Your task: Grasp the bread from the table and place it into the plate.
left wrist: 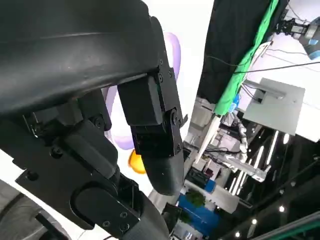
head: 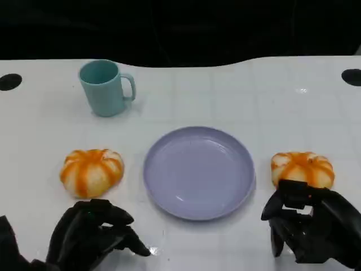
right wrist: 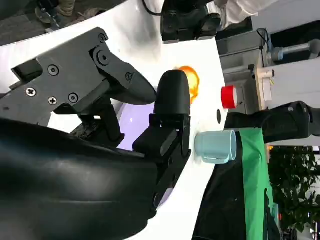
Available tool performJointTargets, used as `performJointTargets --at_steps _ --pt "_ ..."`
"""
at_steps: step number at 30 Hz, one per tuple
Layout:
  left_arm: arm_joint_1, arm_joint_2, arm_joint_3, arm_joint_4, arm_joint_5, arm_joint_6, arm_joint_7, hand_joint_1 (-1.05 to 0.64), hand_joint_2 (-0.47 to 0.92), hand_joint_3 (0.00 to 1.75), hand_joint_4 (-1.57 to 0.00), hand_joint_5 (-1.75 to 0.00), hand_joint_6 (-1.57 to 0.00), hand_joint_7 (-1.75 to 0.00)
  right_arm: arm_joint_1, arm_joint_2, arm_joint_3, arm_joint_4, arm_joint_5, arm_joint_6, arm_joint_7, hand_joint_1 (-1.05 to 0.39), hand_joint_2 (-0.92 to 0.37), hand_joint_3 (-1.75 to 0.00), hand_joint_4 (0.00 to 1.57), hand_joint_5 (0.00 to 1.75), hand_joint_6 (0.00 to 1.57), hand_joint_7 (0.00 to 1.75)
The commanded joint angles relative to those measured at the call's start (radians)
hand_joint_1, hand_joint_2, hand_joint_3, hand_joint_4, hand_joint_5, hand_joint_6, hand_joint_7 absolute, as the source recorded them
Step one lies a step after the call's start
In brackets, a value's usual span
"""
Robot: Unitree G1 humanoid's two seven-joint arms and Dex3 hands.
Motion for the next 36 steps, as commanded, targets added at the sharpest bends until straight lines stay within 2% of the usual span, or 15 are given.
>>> performJointTargets --at_steps 1,12,16,20,24,26,27,28,30,31,33,36 --pt "0.011 0.019 0.003 -0.014 -0.003 0.0 -0.002 -1.02 0.53 0.01 -1.57 -0.48 -1.57 -0.26 -0.001 -0.013 -0.006 -0.007 -0.003 -0.008 0.001 -0.16 -0.61 -1.08 0.77 1.64 0.72 1.31" --pt "0.009 0.018 0.003 -0.008 -0.003 -0.001 0.001 -1.01 0.54 0.02 -1.57 -0.48 -1.57 -0.28 -0.003 -0.007 -0.011 0.005 -0.003 -0.041 0.007 -0.15 -0.61 -1.08 0.77 1.62 0.73 1.3" --pt "0.006 0.017 0.003 -0.003 -0.003 -0.002 0.002 -0.99 0.54 0.01 -1.57 -0.48 -1.57 -0.27 -0.006 0.003 -0.021 0.014 -0.032 -0.13 -0.018 -0.14 -0.61 -1.05 0.73 1.51 0.69 1.17" --pt "0.003 0.018 0.003 0.002 0.001 -0.006 0.002 -0.99 0.55 0.01 -1.57 -0.48 -1.57 -0.27 -0.03 0.012 -0.034 0.057 -0.062 -0.276 -0.029 -0.14 -0.58 -1.03 0.61 1.42 0.63 1.06" --pt "-0.001 0.02 0.005 0.01 -0.004 -0.007 -0.008 -0.97 0.55 0.01 -1.57 -0.47 -1.57 -0.25 -0.058 0.001 -0.035 0.101 -0.099 -0.394 -0.034 -0.22 -0.66 -0.82 0.46 1.31 0.52 0.91" --pt "-0.002 0.022 0.005 0.013 -0.005 -0.007 -0.01 -0.97 0.55 0.01 -1.57 -0.47 -1.57 -0.25 -0.073 -0.013 -0.035 0.128 -0.131 -0.455 -0.039 -0.24 -0.7 -0.72 0.44 1.22 0.48 0.85" --pt "-0.003 0.022 0.005 0.013 -0.005 -0.007 -0.01 -0.97 0.55 0.01 -1.57 -0.46 -1.57 -0.25 -0.078 -0.018 -0.034 0.138 -0.14 -0.475 -0.04 -0.25 -0.76 -0.59 0.44 1.17 0.47 0.78" --pt "-0.003 0.021 0.006 0.015 -0.006 -0.008 -0.011 -0.97 0.55 0.01 -1.57 -0.46 -1.57 -0.25 -0.084 -0.025 -0.035 0.146 -0.16 -0.496 -0.049 -0.26 -0.79 -0.52 0.43 1.15 0.46 0.75" --pt "-0.004 0.021 0.006 0.018 -0.006 -0.01 -0.013 -0.96 0.55 0.01 -1.57 -0.46 -1.57 -0.24 -0.098 -0.041 -0.038 0.168 -0.223 -0.56 -0.085 -0.31 -0.88 -0.26 0.41 1.0 0.48 0.61" --pt "-0.003 0.022 0.005 0.016 -0.005 -0.011 -0.013 -0.96 0.55 0.01 -1.57 -0.46 -1.57 -0.24 -0.106 -0.051 -0.041 0.18 -0.269 -0.605 -0.113 -0.32 -0.9 -0.2 0.39 0.96 0.48 0.58" --pt "0.0 0.022 0.002 0.014 -0.001 -0.015 -0.012 -0.97 0.56 0.01 -1.57 -0.45 -1.57 -0.24 -0.129 -0.077 -0.051 0.209 -0.378 -0.699 -0.182 -0.36 -0.92 -0.11 0.32 0.82 0.45 0.46" --pt "0.002 0.022 0.0 0.01 0.0 -0.016 -0.01 -0.98 0.56 0.01 -1.57 -0.45 -1.57 -0.24 -0.149 -0.105 -0.057 0.233 -0.49 -0.759 -0.269 -0.42 -0.92 -0.08 0.29 0.6 0.46 0.28"
